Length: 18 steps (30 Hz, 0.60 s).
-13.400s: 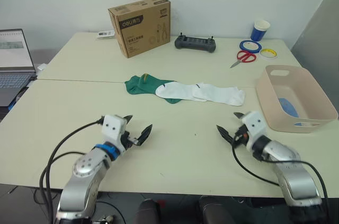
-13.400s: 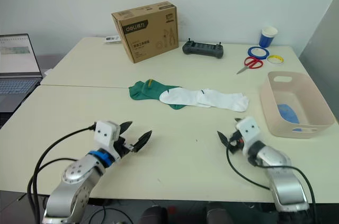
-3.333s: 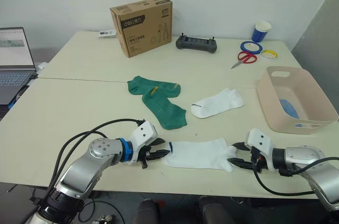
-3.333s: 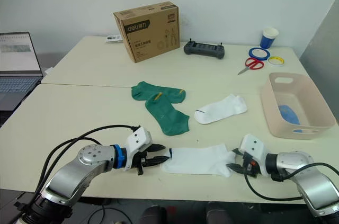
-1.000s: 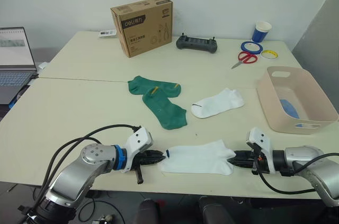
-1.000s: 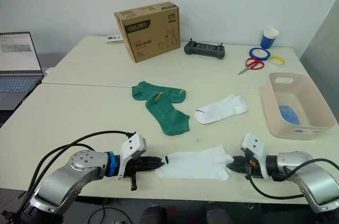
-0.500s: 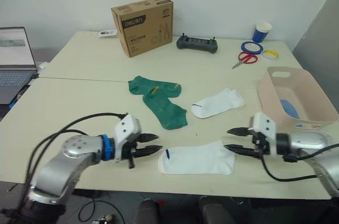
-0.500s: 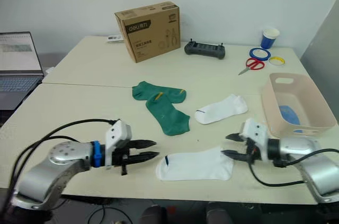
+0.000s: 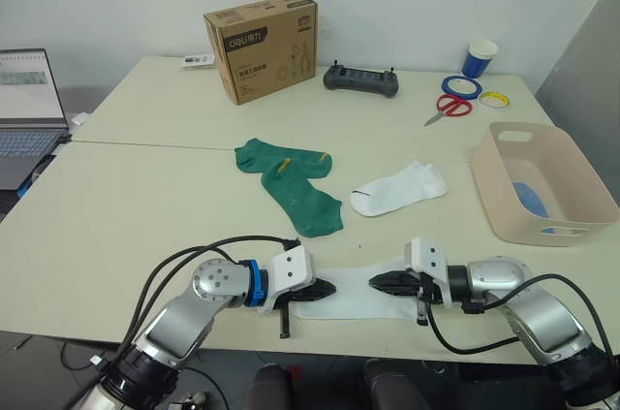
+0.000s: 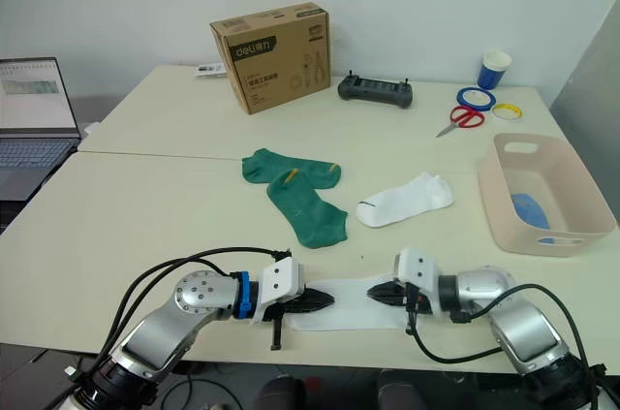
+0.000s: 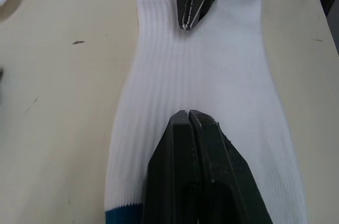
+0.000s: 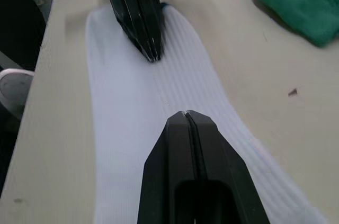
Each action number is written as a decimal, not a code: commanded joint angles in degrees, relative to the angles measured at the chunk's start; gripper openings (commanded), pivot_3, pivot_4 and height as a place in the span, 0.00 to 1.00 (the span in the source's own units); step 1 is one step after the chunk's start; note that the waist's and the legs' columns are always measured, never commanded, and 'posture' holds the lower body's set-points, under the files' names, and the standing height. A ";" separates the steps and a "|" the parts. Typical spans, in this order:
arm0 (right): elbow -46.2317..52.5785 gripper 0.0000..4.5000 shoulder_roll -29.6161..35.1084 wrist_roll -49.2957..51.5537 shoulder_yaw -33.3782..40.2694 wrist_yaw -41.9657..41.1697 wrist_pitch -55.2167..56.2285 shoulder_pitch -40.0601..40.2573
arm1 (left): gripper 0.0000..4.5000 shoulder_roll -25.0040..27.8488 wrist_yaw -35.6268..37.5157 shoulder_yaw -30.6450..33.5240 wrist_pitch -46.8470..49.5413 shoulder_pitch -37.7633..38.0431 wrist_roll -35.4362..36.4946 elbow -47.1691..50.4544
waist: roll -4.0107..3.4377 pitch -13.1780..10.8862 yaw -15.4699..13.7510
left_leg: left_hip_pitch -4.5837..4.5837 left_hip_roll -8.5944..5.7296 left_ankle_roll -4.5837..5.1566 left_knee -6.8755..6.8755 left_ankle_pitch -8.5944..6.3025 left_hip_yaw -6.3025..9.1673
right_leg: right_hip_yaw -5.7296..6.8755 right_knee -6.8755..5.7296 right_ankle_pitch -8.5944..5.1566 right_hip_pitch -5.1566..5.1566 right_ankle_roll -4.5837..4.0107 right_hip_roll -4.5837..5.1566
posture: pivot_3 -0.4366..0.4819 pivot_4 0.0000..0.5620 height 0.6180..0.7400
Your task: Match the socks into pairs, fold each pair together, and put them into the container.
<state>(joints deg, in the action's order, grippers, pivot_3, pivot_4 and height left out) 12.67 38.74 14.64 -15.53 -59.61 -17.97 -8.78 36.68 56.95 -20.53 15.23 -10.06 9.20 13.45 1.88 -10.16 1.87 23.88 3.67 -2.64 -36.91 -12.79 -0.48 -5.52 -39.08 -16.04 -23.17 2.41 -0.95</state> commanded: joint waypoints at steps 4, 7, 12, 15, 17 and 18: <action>-2.34 0.00 3.42 0.45 6.11 -0.71 3.70 3.15 | 0.00 5.42 1.54 4.30 -2.61 3.74 -0.72 -2.46 | -0.18 0.12 0.16 | -0.10 0.01 0.00 0.02 0.00 0.01 | -0.01 -0.04 0.00 0.02 -0.07 -0.01 | 0.48 0.27 1.00; -2.87 0.00 4.54 0.70 7.71 -1.03 4.45 4.36 | 0.00 6.01 2.04 5.19 -3.34 3.61 -0.38 -3.34 | -0.21 0.18 0.18 | -0.12 0.01 0.00 0.01 0.00 -0.01 | -0.02 -0.04 -0.03 0.05 -0.13 -0.01 | 0.48 0.27 1.00; -3.22 0.00 5.55 1.72 10.29 -1.84 4.82 4.52 | 0.00 5.71 2.60 6.35 -3.62 3.30 0.99 -3.57 | -0.22 0.18 0.27 | -0.12 0.01 0.00 0.01 0.00 -0.02 | -0.03 -0.04 -0.01 0.05 -0.09 -0.01 | 0.48 0.27 1.00; -1.32 0.00 5.47 4.58 12.01 -2.44 2.76 4.46 | 0.00 5.24 2.64 6.93 -4.02 3.33 2.07 -3.44 | -0.22 0.18 0.33 | -0.12 0.01 0.00 0.01 0.00 -0.01 | -0.03 -0.05 0.02 0.04 -0.05 -0.01 | 0.48 0.27 1.00; 0.36 0.00 5.05 7.33 13.21 -2.36 0.03 4.54 | 0.00 5.07 2.41 7.32 -4.12 3.42 2.51 -3.32 | -0.22 0.18 0.33 | -0.11 0.01 0.00 0.01 0.00 0.00 | -0.03 -0.05 0.02 0.04 -0.05 -0.01 | 0.48 0.27 1.00; 1.96 0.00 4.68 10.48 14.66 -1.90 -2.93 4.54 | 0.00 4.77 1.94 8.14 -3.39 3.42 3.40 -2.90 | -0.22 0.18 0.34 | -0.10 0.01 0.00 0.02 0.00 0.00 | -0.03 -0.05 0.02 0.04 -0.05 -0.01 | 0.48 0.27 1.00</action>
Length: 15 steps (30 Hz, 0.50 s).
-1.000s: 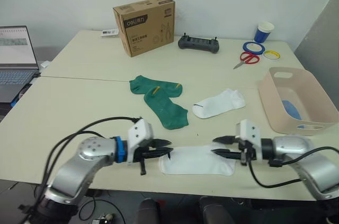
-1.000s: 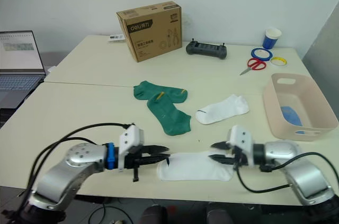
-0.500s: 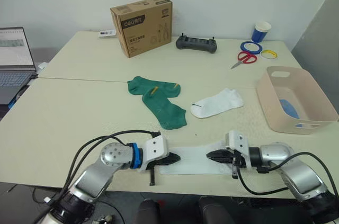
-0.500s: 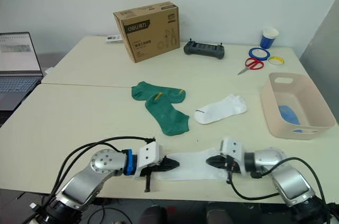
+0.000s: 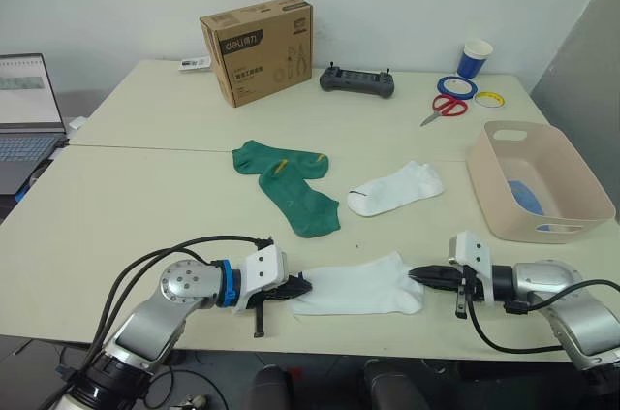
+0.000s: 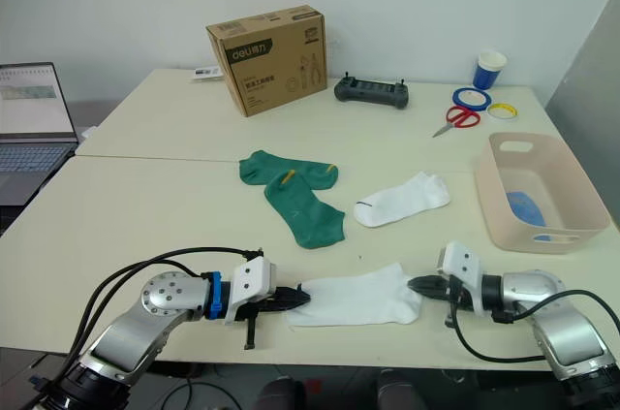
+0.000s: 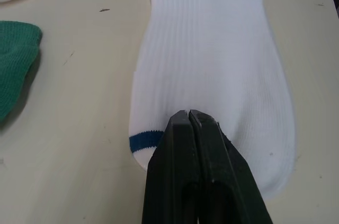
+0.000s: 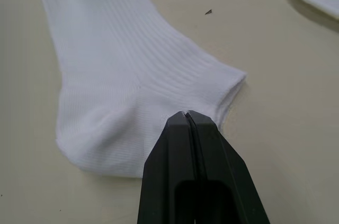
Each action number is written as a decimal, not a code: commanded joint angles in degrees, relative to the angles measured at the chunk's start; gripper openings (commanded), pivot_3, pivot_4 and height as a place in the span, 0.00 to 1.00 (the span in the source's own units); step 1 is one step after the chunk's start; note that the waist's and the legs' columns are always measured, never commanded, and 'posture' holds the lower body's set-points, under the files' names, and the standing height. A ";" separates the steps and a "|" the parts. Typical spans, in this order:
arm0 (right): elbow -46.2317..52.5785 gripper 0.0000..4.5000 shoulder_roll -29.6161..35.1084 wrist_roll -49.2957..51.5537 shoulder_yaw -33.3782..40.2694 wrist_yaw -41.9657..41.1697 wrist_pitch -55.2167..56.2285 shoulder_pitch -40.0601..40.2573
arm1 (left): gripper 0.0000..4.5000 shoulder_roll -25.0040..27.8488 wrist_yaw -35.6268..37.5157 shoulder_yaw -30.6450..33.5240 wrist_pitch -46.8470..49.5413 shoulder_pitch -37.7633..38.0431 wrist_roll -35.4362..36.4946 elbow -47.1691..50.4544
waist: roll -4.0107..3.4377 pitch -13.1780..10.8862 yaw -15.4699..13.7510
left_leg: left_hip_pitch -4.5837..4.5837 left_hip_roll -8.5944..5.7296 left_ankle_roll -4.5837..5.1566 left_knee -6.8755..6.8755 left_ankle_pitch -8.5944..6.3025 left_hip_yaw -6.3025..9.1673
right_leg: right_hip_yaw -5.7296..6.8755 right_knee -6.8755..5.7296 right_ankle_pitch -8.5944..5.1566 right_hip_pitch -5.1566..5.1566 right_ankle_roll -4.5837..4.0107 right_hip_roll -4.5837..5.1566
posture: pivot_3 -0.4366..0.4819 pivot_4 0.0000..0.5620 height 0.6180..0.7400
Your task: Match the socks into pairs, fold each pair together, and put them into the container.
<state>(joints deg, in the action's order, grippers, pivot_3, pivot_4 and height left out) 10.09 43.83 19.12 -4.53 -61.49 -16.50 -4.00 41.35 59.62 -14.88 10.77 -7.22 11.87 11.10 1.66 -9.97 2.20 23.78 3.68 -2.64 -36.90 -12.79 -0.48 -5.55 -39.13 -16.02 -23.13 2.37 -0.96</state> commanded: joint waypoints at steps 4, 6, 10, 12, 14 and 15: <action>7.84 0.00 -0.49 15.19 10.23 2.38 -13.11 -0.24 | 0.00 -0.25 -0.79 10.04 7.88 1.64 10.68 4.06 | 0.02 -0.02 -0.01 | 0.05 0.01 0.00 0.00 0.00 0.03 | 0.02 0.00 0.01 -0.02 0.02 0.00 | 0.48 0.27 1.00; 7.60 0.00 -0.86 14.94 11.61 4.28 -13.32 -0.70 | 0.00 -0.08 -1.16 12.59 9.72 2.00 12.57 4.75 | 0.02 -0.02 -0.15 | 0.07 0.00 0.00 0.00 0.00 0.03 | 0.03 0.01 0.01 -0.02 0.02 0.02 | 0.48 0.27 1.00; 4.27 0.21 -2.61 8.58 12.83 9.45 -6.79 -1.77 | 0.20 -0.23 -6.50 21.53 11.61 3.03 14.13 1.58 | 0.03 -0.02 0.00 | 0.06 0.00 0.00 0.00 0.00 0.00 | 0.02 0.03 0.00 -0.04 0.02 0.01 | 0.48 0.27 1.00; 3.15 0.37 -3.58 5.58 12.30 10.89 -2.99 -1.10 | 0.34 -1.34 -9.64 25.20 8.63 3.89 12.59 -2.38 | 0.02 -0.02 0.02 | 0.05 0.00 0.00 0.02 0.00 0.02 | 0.04 0.03 0.00 -0.05 0.02 0.01 | 0.48 0.27 1.00; 1.93 0.53 -4.01 2.78 11.60 11.59 0.41 -0.11 | 0.49 -2.45 -11.37 26.88 6.91 4.38 11.93 -4.44 | 0.02 -0.02 0.00 | 0.05 0.00 0.00 0.04 0.00 0.02 | 0.04 0.03 0.00 -0.06 0.02 0.00 | 0.48 0.27 1.00; 1.09 0.60 -4.21 0.95 11.16 12.17 2.35 0.60 | 0.55 -3.20 -12.31 27.61 6.36 4.59 11.91 -5.29 | 0.02 -0.02 -0.08 | 0.06 0.00 0.00 0.04 0.00 0.02 | 0.03 0.03 0.00 -0.06 0.01 0.00 | 0.48 0.27 1.00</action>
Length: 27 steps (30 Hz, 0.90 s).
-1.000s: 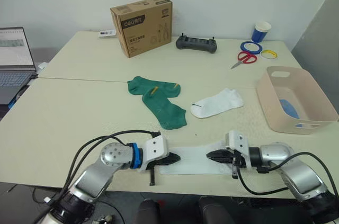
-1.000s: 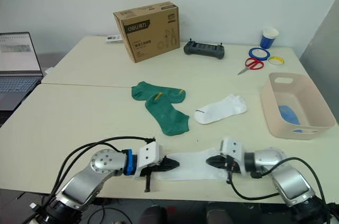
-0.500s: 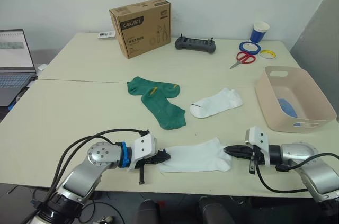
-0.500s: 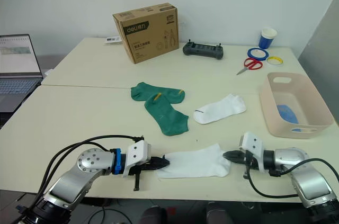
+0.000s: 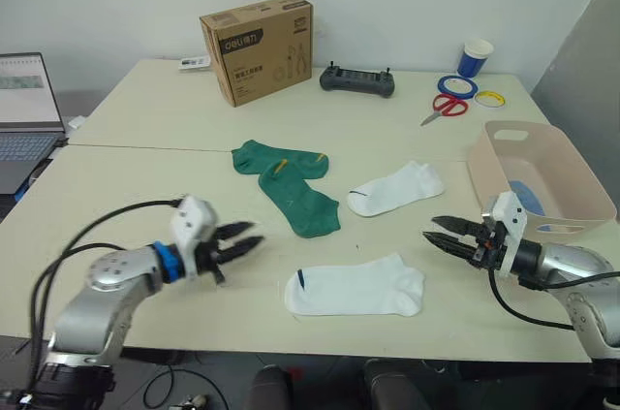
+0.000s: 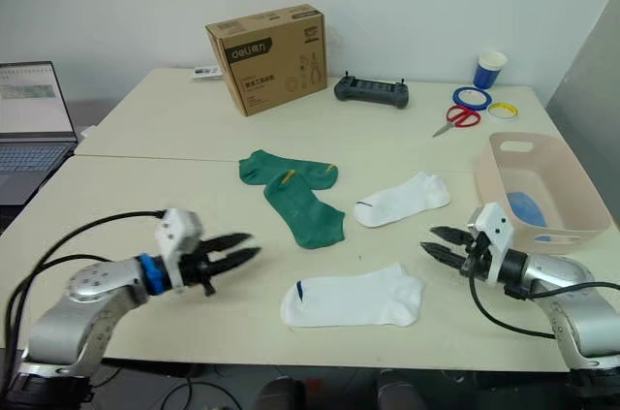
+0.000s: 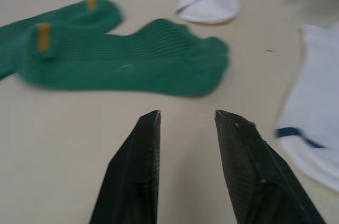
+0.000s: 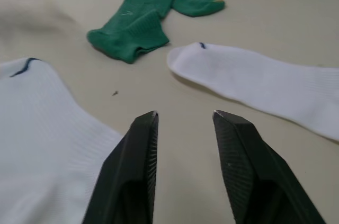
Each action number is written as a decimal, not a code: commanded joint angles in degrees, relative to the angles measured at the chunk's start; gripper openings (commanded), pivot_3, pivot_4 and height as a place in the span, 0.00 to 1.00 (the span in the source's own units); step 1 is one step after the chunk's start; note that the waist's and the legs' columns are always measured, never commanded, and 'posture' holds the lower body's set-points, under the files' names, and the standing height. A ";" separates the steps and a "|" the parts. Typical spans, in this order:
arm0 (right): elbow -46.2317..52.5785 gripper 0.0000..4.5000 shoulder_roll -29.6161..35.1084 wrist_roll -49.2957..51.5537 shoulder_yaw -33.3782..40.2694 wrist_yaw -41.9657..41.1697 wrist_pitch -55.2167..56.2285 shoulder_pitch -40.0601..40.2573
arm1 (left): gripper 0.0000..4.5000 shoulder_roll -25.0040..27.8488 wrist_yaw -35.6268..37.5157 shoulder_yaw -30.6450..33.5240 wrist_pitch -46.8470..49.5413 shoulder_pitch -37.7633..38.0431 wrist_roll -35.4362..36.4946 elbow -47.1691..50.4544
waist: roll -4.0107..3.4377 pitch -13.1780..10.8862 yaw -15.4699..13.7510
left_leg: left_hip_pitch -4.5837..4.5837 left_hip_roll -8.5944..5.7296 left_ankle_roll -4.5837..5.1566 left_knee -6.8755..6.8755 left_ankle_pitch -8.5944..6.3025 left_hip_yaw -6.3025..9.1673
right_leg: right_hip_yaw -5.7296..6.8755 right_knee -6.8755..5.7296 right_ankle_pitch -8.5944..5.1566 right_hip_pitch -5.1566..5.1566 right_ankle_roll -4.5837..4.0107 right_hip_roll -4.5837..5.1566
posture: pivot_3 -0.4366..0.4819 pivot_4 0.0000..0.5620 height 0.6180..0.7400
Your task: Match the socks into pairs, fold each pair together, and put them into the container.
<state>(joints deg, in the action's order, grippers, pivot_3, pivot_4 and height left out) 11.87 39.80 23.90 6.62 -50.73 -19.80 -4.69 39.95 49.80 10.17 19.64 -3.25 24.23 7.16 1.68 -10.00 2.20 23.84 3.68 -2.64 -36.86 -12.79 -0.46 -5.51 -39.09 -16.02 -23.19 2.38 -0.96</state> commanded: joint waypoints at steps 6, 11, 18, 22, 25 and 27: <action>-6.03 1.00 -3.54 -12.47 0.40 9.89 14.00 1.24 | 0.97 -5.51 -7.75 3.90 -8.49 1.99 -4.06 -5.45 | 0.02 0.00 -0.33 | 0.03 0.00 -0.01 -0.04 0.00 -0.14 | -0.04 0.04 0.01 0.02 0.02 0.06 | 0.48 0.27 1.00; -4.31 1.00 -3.80 -13.72 -1.95 9.37 14.00 -1.12 | 0.99 -6.84 -9.09 2.78 -10.40 1.71 -5.68 -4.85 | 0.02 0.00 -0.31 | 0.02 0.01 -0.01 -0.01 0.00 -0.14 | -0.04 0.03 0.01 0.01 0.01 0.04 | 0.48 0.27 1.00; -2.61 1.00 -4.38 -17.40 -10.81 7.27 8.50 -10.53 | 0.99 -4.86 -3.47 -2.39 -5.93 -4.47 -3.54 1.95 | 0.02 0.00 -0.25 | 0.01 0.01 -0.01 -0.03 0.01 -0.13 | -0.04 -0.01 0.06 0.00 0.02 0.02 | 0.48 0.27 1.00; -5.74 1.00 -7.67 -20.35 -14.75 8.84 8.31 -15.43 | 0.99 -4.11 -0.85 -6.61 -2.34 -8.19 -2.96 6.25 | 0.02 0.00 -0.33 | 0.04 0.01 -0.01 0.00 0.01 -0.13 | -0.04 0.01 0.08 0.00 -0.01 0.03 | 0.48 0.27 1.00; -9.93 1.00 -9.41 -23.11 -18.11 8.70 8.61 -18.28 | 0.99 -4.53 0.01 -9.13 3.66 -12.95 0.39 10.84 | 0.03 -0.01 -0.32 | 0.05 0.01 -0.01 -0.01 0.01 -0.12 | -0.03 0.01 0.09 0.00 -0.05 0.02 | 0.48 0.27 1.00; -12.58 1.00 -10.13 -24.47 -20.31 7.71 8.72 -19.75 | 0.99 -4.80 0.07 -10.12 6.19 -15.78 1.59 12.58 | 0.04 -0.02 -0.33 | 0.07 0.00 -0.01 -0.04 0.01 -0.12 | -0.02 0.01 0.10 0.00 -0.04 0.02 | 0.48 0.27 1.00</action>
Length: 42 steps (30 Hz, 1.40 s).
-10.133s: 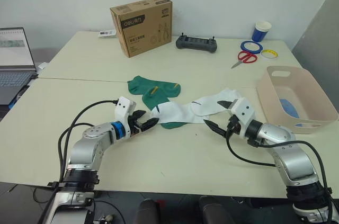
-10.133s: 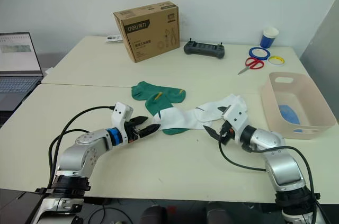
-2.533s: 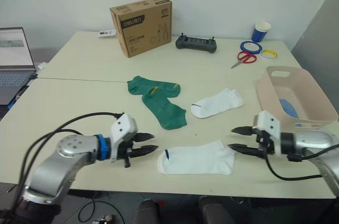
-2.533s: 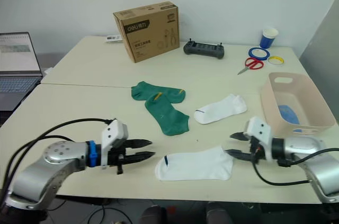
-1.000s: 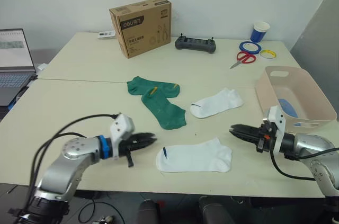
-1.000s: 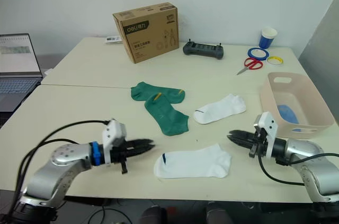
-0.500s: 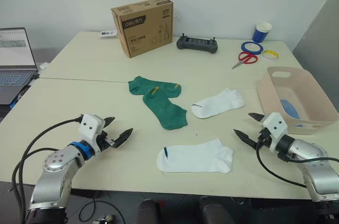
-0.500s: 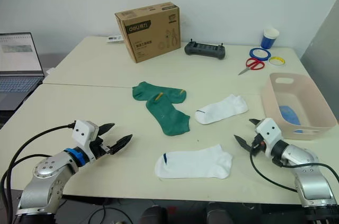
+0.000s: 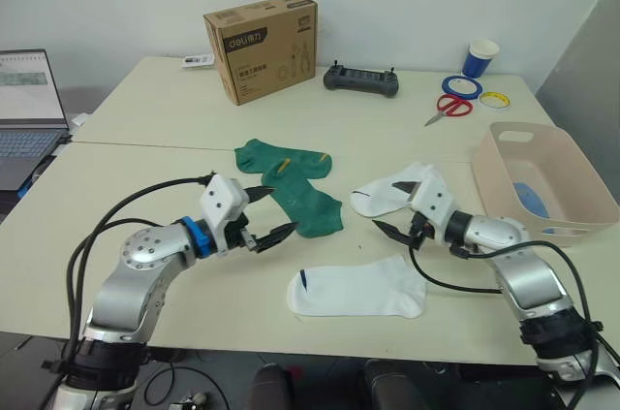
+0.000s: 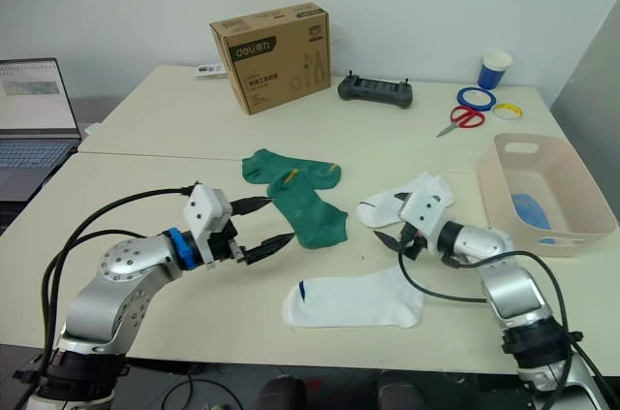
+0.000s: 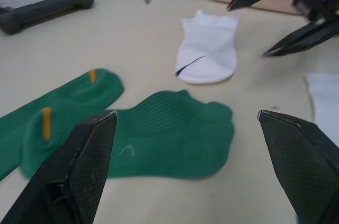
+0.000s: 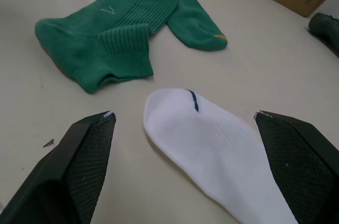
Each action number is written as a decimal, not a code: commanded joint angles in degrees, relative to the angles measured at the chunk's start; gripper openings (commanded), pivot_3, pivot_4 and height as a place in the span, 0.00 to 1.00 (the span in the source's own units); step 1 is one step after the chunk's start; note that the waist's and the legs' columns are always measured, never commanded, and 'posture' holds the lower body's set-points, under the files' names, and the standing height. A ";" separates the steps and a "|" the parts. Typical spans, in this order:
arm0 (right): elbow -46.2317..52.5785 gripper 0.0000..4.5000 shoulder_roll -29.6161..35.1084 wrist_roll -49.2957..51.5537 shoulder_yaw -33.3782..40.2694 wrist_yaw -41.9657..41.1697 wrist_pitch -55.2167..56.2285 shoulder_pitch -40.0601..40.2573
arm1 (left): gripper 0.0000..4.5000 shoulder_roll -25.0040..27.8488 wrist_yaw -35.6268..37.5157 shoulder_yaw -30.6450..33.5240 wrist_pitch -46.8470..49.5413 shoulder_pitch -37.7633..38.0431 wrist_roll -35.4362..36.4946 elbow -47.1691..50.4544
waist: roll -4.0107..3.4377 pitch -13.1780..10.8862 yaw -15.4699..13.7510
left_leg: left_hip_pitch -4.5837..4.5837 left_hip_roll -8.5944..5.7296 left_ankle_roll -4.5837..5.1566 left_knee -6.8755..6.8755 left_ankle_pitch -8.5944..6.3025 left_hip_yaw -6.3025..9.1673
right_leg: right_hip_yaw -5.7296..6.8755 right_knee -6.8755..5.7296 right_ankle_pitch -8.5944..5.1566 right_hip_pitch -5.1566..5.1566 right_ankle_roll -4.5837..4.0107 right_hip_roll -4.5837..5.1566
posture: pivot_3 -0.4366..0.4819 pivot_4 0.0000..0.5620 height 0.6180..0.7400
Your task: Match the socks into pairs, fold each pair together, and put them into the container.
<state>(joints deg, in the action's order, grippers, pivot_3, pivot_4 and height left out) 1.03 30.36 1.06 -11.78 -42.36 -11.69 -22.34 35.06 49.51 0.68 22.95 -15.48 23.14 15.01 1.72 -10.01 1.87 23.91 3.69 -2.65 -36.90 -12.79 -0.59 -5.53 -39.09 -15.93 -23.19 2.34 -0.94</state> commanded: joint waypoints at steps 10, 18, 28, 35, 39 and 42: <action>-14.74 0.86 -3.36 -7.39 -4.48 2.17 4.24 -7.68 | 1.00 -2.77 -1.46 -2.52 1.71 -7.14 0.81 2.18 | 0.00 0.00 0.51 | -0.05 -0.01 0.00 -0.02 0.00 0.10 | 0.01 -0.03 0.03 0.03 0.02 -0.04 | 0.48 0.27 1.00; -16.71 0.24 -4.27 -7.41 -3.26 3.98 3.09 -8.58 | 1.00 -3.54 -1.68 -3.70 1.79 -5.02 0.92 4.16 | -0.01 0.00 0.40 | -0.03 -0.02 0.00 -0.04 0.00 0.08 | -0.01 -0.02 0.04 0.04 0.03 -0.01 | 0.48 0.27 1.00; -8.99 0.00 -3.08 -1.81 1.23 0.44 0.43 -5.70 | 1.00 -1.90 0.28 -3.38 4.67 -3.20 3.00 5.64 | -0.01 0.00 0.45 | -0.02 -0.02 0.00 0.00 0.00 0.09 | -0.01 -0.01 0.05 0.02 0.01 -0.02 | 0.48 0.27 1.00; 13.50 0.00 2.78 7.38 1.04 -9.22 -9.37 4.24 | 1.00 0.43 1.38 -2.39 5.58 -0.17 3.80 7.27 | -0.03 -0.02 0.11 | 0.00 -0.01 0.01 0.03 0.00 0.11 | 0.01 0.01 -0.05 0.00 0.13 -0.02 | 0.48 0.27 1.00; 22.68 0.00 6.56 11.58 0.29 -12.70 -15.94 7.79 | 1.00 1.74 2.06 -1.98 6.30 1.01 4.93 8.09 | -0.04 -0.02 0.19 | -0.02 -0.01 0.01 0.00 0.00 0.14 | 0.00 0.00 -0.06 0.01 0.16 -0.03 | 0.48 0.27 1.00; 25.74 0.00 7.47 13.00 -1.64 -13.49 -18.43 9.69 | 1.00 4.35 4.15 -2.19 9.74 2.97 7.58 10.50 | -0.01 -0.03 0.24 | -0.04 -0.01 0.01 -0.01 0.00 0.12 | -0.01 0.01 -0.05 0.02 0.14 -0.03 | 0.48 0.27 1.00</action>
<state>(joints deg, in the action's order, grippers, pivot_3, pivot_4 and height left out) 24.27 37.59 12.77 -13.03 -55.29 -29.03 -12.63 38.75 52.62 -2.49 31.59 -12.48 28.89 22.74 1.71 -10.04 2.12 23.88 3.69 -2.64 -36.90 -12.79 -0.45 -5.53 -39.07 -16.00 -23.18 2.45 -0.96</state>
